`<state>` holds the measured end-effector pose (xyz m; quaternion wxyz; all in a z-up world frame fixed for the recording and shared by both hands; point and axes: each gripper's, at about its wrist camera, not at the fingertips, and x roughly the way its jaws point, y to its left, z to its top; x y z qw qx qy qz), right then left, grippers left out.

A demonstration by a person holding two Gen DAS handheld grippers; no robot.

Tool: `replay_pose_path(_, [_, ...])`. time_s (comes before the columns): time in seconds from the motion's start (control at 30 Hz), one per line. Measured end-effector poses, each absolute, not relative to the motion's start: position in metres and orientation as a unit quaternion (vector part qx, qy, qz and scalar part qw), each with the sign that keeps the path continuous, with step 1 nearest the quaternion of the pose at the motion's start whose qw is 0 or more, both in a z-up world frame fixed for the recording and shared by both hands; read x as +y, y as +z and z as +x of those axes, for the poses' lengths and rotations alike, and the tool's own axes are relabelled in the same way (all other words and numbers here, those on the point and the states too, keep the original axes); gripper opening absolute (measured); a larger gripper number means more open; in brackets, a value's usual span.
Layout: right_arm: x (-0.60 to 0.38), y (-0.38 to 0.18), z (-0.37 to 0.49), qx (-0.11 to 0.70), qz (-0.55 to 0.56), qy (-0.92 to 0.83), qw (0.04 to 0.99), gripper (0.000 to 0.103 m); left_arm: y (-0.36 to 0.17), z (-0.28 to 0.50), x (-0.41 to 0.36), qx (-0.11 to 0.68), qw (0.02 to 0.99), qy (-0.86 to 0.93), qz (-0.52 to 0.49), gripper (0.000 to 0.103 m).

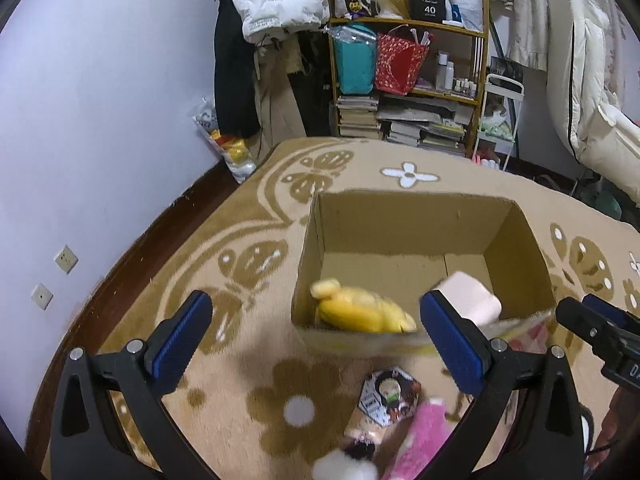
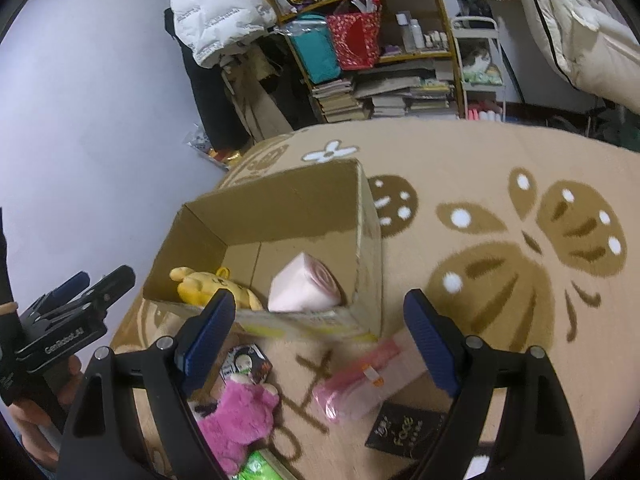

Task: Organize soft objects
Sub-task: 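Grasp the pink plush toy with the left tool while the right tool grasps the black Face tissue pack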

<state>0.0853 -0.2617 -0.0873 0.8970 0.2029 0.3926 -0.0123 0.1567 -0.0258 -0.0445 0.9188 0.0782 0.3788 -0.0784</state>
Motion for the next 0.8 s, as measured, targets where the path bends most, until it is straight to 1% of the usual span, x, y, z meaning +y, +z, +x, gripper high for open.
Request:
replay_pose_path(0.23, [-0.266, -0.105, 0.079, 0.422, 0.208, -0.021, 0.882, 0.09, -0.053, 0.139, -0.022, 0.405, 0.907, -0.09, 0.073, 0.103])
replay_pose_path(0.37, [-0.268, -0.116, 0.073, 0.437, 0.218, -0.027, 0.872, 0.09, -0.055, 0.129, -0.025, 0.398, 0.91, -0.079, 0.077, 0.103])
replay_pose_path(0.8, [-0.277, -0.168, 0.054, 0.509, 0.256, -0.062, 0.819, 0.09, -0.094, 0.105, -0.041, 0.46, 0.871, -0.125, 0.117, 0.103])
